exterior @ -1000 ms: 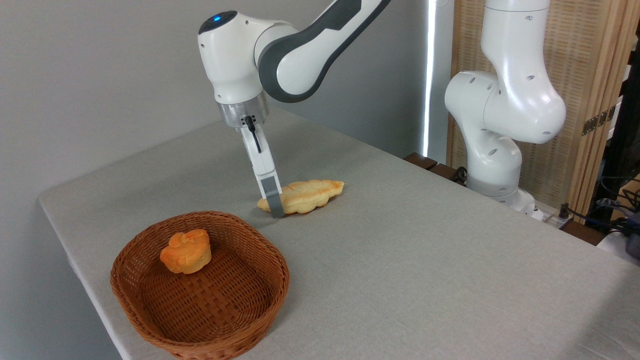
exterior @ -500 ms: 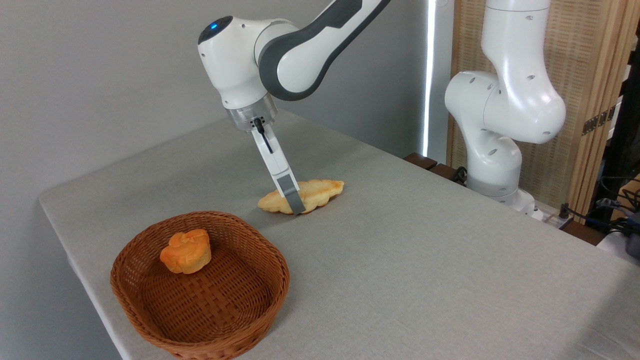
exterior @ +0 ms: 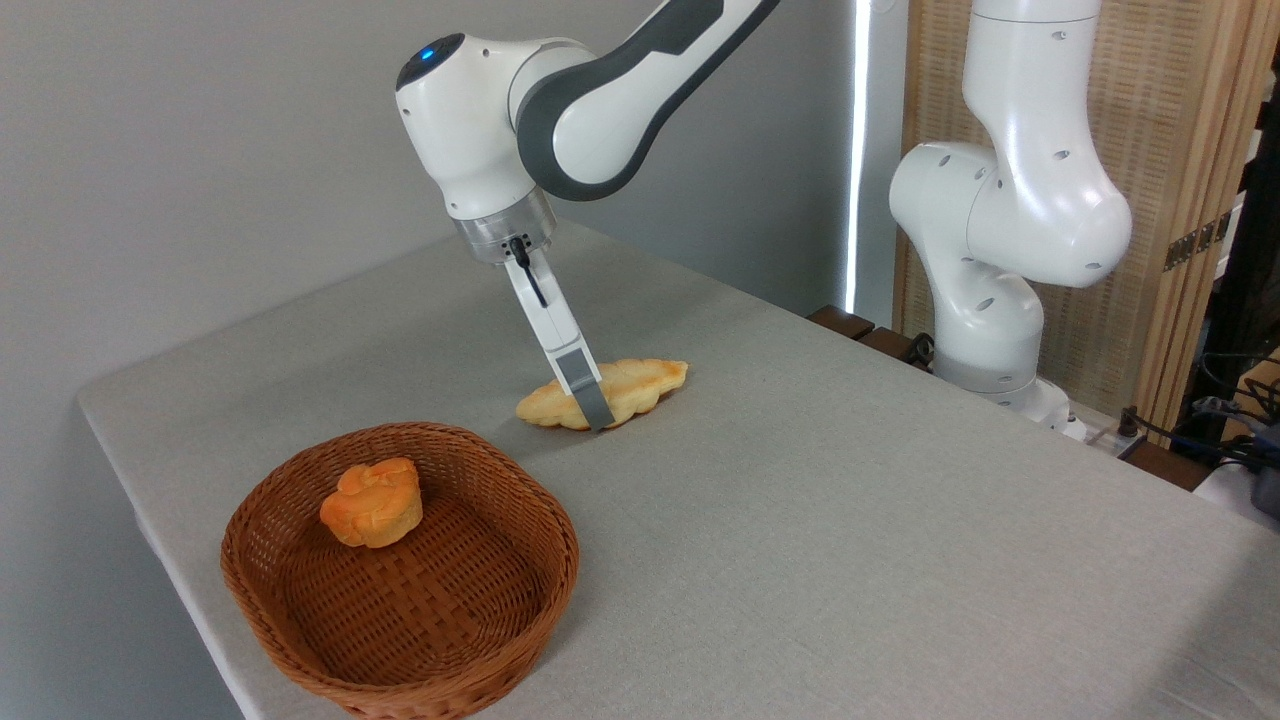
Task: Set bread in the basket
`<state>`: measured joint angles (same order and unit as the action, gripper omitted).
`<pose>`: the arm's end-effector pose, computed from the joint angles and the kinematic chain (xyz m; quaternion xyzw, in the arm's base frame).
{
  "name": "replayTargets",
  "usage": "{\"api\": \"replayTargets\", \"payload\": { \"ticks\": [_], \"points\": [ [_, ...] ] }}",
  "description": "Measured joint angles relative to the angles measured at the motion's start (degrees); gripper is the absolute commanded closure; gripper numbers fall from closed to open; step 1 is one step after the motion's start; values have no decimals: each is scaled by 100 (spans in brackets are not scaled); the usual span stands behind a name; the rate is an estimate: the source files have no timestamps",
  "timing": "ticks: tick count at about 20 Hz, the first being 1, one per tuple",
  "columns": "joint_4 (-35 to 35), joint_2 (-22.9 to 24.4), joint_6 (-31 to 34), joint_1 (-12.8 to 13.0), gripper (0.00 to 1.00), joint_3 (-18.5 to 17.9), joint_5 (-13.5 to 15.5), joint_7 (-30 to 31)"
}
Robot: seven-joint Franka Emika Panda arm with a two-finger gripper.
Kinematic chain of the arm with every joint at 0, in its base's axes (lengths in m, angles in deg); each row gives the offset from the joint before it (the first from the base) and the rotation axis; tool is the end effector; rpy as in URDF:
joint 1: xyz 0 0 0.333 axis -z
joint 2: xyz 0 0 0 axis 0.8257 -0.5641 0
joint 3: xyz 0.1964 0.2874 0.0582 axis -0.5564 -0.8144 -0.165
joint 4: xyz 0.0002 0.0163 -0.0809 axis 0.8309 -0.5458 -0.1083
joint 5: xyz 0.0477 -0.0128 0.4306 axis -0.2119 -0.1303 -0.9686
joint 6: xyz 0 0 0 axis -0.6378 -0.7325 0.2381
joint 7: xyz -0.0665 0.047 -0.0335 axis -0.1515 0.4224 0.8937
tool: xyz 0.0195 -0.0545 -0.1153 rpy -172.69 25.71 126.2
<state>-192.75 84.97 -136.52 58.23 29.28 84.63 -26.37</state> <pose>0.4689 -0.2321 0.3965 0.8275 -0.5516 -0.1008 0.0296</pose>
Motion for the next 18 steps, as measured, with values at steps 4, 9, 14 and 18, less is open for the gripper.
{"api": "replayTargets", "payload": {
  "ticks": [4, 9, 14, 18],
  "points": [
    [0, 0, 0, 0, 50, 0, -5, 0],
    [0, 0, 0, 0, 53, 0, -5, 0],
    [0, 11, 0, 0, 57, 0, -5, 0],
    [0, 15, 0, 0, 57, 0, -5, 0]
  ]
}}
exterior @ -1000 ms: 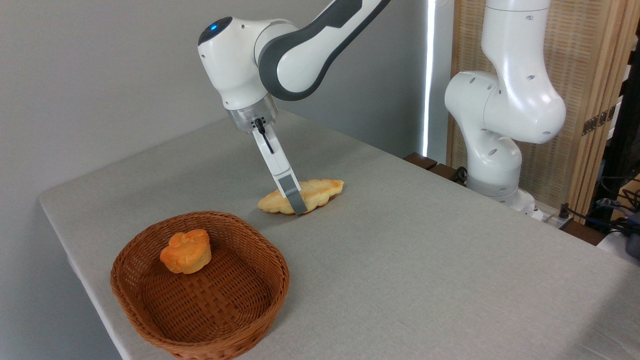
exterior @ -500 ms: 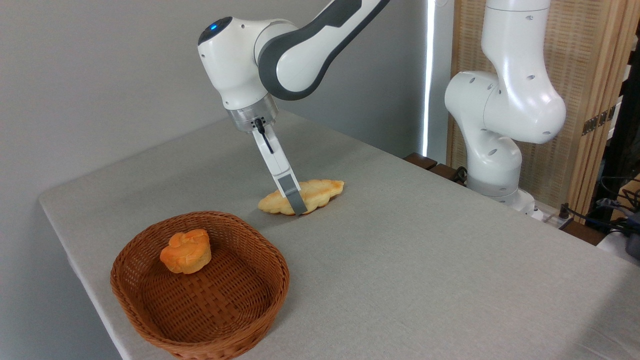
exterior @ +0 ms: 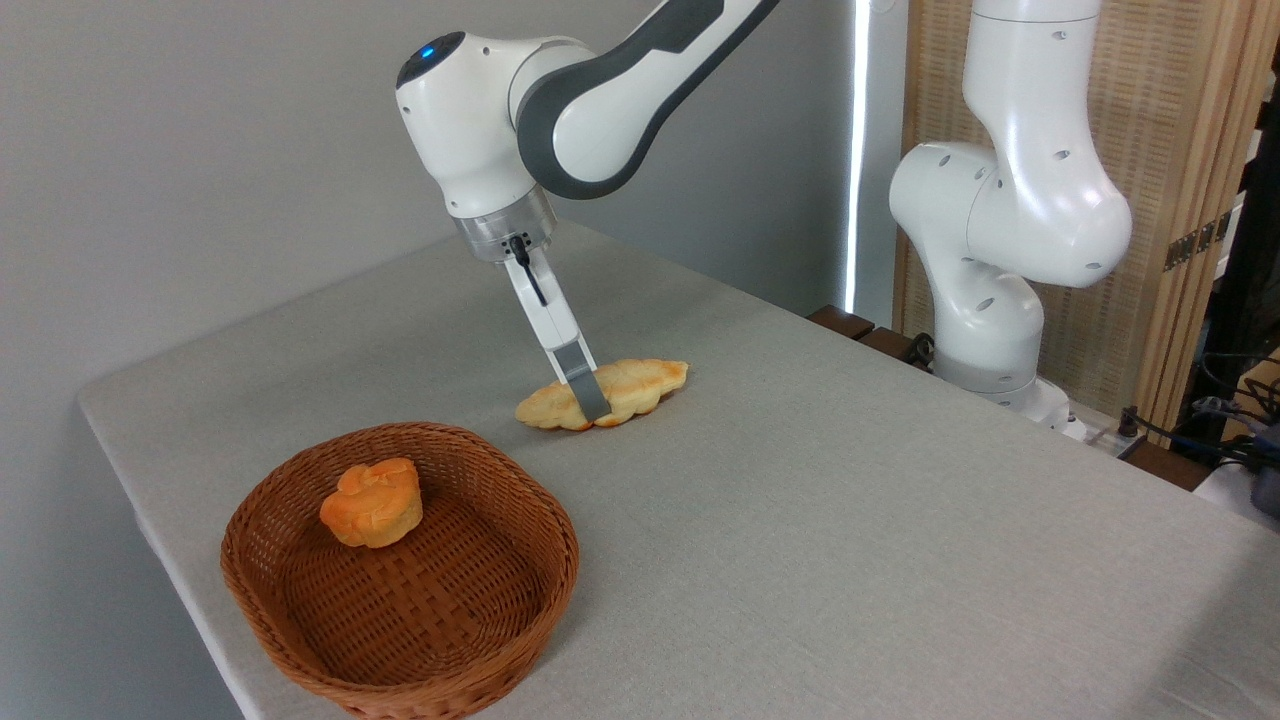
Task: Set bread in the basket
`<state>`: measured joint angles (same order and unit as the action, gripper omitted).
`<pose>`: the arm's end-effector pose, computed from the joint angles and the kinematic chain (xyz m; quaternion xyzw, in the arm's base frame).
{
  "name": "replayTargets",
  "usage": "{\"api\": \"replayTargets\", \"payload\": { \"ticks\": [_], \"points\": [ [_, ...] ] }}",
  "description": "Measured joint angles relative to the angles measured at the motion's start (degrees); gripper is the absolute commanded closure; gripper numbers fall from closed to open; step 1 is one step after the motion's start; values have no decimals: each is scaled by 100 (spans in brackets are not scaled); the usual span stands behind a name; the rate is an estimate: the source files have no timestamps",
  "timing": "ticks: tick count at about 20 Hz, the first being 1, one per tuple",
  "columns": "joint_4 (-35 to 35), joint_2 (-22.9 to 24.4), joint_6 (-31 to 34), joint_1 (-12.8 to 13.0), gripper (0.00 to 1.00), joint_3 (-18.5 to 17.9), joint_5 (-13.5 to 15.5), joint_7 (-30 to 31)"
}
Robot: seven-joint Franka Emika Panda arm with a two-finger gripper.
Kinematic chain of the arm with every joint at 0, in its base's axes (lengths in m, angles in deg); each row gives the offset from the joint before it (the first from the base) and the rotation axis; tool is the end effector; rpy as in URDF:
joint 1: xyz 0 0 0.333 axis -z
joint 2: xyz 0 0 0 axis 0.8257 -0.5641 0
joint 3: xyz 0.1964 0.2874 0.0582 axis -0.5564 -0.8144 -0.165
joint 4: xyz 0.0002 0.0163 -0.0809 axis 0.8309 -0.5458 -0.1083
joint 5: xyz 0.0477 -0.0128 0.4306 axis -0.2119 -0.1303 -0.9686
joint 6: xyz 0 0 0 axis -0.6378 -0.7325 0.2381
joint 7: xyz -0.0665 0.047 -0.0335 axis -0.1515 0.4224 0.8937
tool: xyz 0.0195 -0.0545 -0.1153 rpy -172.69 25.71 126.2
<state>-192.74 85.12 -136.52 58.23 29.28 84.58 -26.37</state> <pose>0.4688 -0.2321 0.3978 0.8275 -0.5518 -0.0997 0.0285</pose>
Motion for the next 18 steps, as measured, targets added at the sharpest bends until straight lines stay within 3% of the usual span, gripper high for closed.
{"api": "replayTargets", "payload": {
  "ticks": [6, 11, 18],
  "points": [
    [31, 10, 44, 0, 57, -2, -3, 0],
    [667, 23, 740, -41, 55, -52, -12, 0],
    [1591, 14, 869, -90, 54, -615, -13, -22]
  ]
}}
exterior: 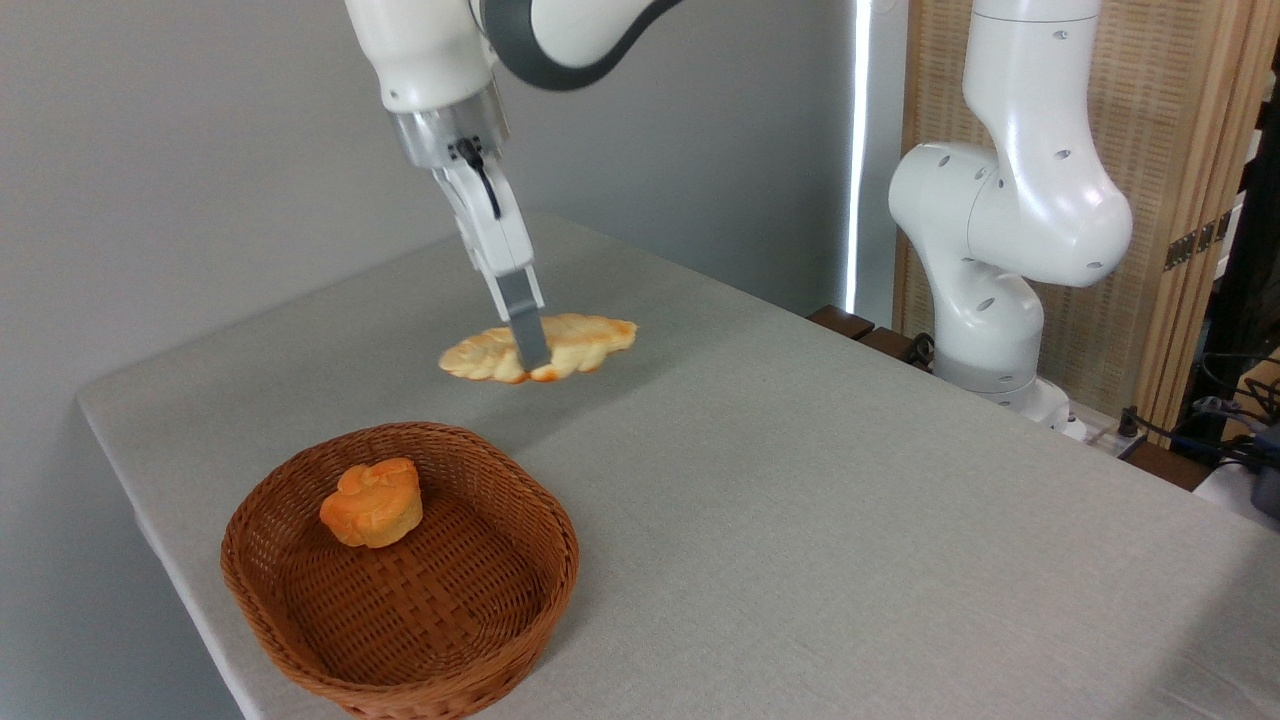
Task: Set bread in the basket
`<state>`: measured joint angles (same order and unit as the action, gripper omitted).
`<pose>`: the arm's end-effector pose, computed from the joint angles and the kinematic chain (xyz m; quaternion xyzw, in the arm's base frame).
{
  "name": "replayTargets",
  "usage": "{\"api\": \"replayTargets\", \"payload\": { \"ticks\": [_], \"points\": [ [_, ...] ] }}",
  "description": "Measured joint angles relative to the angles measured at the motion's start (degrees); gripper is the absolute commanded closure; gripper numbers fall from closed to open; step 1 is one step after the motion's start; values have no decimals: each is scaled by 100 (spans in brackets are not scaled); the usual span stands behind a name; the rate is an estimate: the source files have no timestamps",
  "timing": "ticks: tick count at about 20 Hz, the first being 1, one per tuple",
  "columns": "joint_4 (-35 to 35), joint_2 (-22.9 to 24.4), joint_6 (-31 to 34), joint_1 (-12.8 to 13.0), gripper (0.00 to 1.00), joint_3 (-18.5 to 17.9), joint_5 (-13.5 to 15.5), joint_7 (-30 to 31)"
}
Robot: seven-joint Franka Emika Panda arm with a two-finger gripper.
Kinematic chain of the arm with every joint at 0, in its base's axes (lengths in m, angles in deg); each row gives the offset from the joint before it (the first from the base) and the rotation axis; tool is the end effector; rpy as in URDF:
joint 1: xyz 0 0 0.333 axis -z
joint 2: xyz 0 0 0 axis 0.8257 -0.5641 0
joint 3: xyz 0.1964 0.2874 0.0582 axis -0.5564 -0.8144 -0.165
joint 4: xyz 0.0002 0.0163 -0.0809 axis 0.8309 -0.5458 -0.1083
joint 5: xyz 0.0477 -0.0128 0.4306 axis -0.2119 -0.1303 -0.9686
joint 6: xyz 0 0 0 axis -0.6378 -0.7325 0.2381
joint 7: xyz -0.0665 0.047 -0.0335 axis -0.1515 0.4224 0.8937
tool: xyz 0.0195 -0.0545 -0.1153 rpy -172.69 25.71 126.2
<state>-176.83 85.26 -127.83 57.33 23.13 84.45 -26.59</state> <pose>0.5323 -0.1894 0.5268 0.8588 -0.5107 -0.0330 0.0250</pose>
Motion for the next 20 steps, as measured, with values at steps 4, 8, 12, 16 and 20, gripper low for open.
{"api": "replayTargets", "payload": {
  "ticks": [4, 8, 12, 16, 20],
  "points": [
    [589, -64, 1, -11, 54, -516, 100, 0],
    [1032, -255, -31, -24, 54, -1106, 347, 0],
    [1131, -512, -522, -32, 54, -1329, 382, 0],
    [1133, -854, -1160, -31, 50, -1369, 383, 1],
    [1155, -1064, -1536, -31, 40, -1423, 382, 2]
  ]
}}
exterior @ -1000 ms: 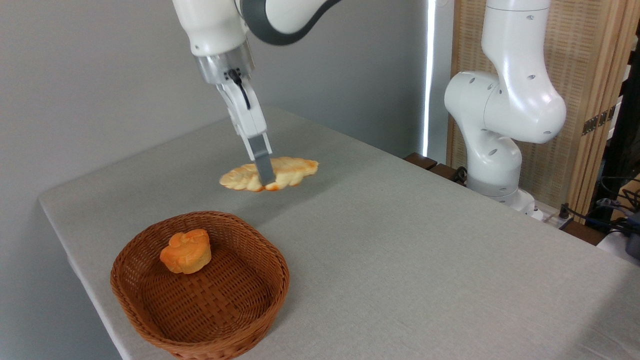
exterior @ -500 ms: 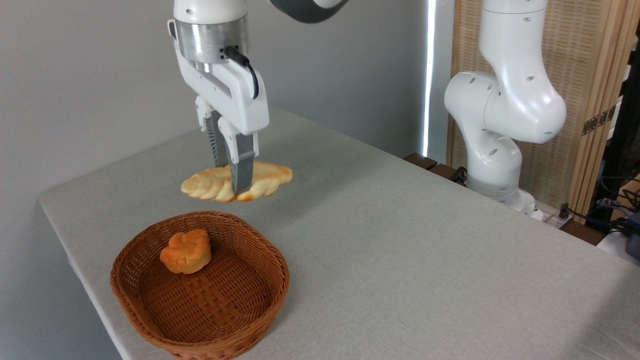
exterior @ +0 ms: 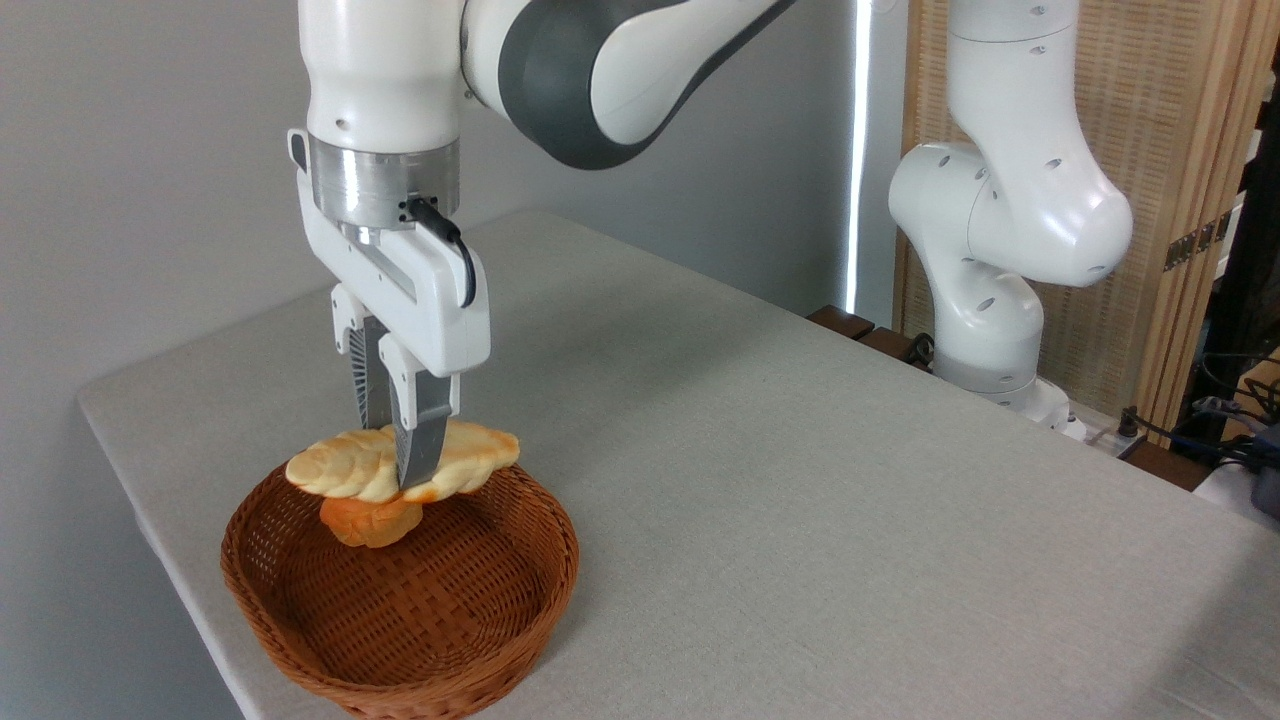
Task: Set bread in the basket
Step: 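Carry the held roll over the wicker basket and lower it in, then open the gripper to release the roll beside the orange bun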
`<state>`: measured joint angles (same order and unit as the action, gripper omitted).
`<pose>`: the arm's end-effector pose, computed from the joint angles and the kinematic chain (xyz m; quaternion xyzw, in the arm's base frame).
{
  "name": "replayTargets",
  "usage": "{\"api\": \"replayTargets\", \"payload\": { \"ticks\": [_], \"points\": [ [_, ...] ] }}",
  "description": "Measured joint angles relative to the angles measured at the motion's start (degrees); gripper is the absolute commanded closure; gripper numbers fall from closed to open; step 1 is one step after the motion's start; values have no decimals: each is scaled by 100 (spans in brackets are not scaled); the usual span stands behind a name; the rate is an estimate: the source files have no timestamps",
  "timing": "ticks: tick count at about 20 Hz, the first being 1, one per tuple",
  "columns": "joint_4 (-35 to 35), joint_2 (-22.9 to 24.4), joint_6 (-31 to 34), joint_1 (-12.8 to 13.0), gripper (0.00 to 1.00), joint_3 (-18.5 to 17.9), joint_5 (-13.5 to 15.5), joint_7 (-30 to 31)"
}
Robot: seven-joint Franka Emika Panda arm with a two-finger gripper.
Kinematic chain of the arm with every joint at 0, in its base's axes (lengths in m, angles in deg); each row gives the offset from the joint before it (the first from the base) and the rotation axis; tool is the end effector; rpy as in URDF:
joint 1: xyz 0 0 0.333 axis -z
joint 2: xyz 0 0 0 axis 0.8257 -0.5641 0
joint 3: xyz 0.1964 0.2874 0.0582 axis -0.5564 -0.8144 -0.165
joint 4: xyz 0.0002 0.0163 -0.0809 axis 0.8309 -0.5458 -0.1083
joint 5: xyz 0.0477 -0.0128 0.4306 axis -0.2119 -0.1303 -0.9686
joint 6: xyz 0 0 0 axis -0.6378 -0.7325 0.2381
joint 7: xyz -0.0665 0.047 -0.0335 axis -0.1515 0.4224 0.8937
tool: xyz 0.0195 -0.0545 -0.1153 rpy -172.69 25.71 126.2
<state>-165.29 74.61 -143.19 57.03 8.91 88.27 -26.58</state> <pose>0.6624 -0.0547 0.5476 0.9160 -0.3822 0.1201 0.0221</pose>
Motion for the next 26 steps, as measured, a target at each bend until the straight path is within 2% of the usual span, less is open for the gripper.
{"api": "replayTargets", "payload": {
  "ticks": [1, 2, 12, 14, 17, 20, 22, 26],
  "points": [
    [6, -6, -2, -1, 35, -43, -1, 0],
    [11, -6, -2, -2, 23, -86, -1, 0],
    [19, -6, -2, 9, 21, -127, -112, -4],
    [19, -6, -2, 14, 15, -127, -112, -5],
    [19, -6, -2, 25, 14, -126, -112, -5],
    [18, -8, -2, 28, 10, -126, -112, -5],
    [18, -9, -2, 29, 4, -126, -112, -5],
    [18, -9, -2, 30, 0, -126, -112, -5]
  ]
}}
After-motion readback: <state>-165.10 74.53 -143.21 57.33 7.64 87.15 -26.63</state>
